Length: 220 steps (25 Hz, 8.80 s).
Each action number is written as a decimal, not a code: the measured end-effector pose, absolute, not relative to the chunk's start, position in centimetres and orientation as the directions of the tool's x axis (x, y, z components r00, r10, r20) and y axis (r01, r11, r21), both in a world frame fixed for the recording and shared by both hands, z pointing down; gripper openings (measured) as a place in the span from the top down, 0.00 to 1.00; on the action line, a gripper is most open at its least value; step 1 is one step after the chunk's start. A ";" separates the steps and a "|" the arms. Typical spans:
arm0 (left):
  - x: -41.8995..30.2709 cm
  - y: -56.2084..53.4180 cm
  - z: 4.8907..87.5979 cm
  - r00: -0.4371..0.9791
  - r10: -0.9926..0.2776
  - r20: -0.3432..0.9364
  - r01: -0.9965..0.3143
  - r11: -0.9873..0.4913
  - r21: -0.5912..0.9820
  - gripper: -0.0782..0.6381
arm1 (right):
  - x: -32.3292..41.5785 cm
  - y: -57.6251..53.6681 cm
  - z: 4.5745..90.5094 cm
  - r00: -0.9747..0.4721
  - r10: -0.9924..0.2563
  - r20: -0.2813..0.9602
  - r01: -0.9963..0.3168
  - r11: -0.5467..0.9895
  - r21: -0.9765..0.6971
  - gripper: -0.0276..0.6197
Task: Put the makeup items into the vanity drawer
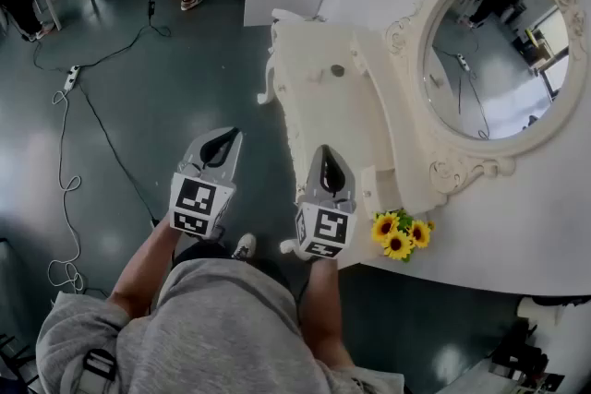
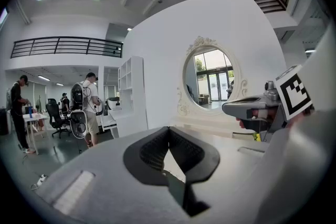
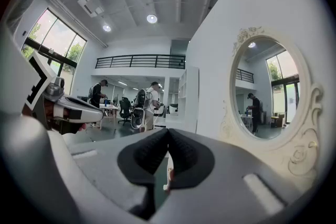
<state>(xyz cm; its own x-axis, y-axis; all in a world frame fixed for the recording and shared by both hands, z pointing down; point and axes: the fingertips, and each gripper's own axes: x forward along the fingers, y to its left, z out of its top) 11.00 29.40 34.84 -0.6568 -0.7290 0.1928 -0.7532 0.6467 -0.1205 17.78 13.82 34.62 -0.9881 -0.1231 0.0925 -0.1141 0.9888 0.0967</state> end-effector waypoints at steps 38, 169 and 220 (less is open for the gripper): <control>-18.9 21.8 34.2 -0.315 -0.926 0.207 -0.949 0.302 -0.095 0.88 | -5.7 10.7 36.0 -0.838 -0.519 0.170 -0.512 0.855 0.085 0.95; 13.2 -15.0 53.4 0.611 -0.626 0.484 -0.730 -0.682 0.040 0.88 | 29.6 -12.9 57.8 -0.012 -0.854 0.520 -1.000 0.024 0.016 0.85; -4.7 -0.9 37.9 0.367 -0.900 0.234 -0.919 -0.390 -0.058 0.88 | 8.4 -0.4 38.7 -0.359 -0.911 0.202 -0.922 0.379 0.072 0.91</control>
<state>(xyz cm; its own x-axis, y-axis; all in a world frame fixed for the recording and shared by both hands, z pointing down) -4.66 -0.93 37.93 0.3671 -0.9004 0.2336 -0.9191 -0.3898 -0.0582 8.35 -0.38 38.67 -0.3589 -0.9112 0.2023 -0.9224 0.3794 0.0724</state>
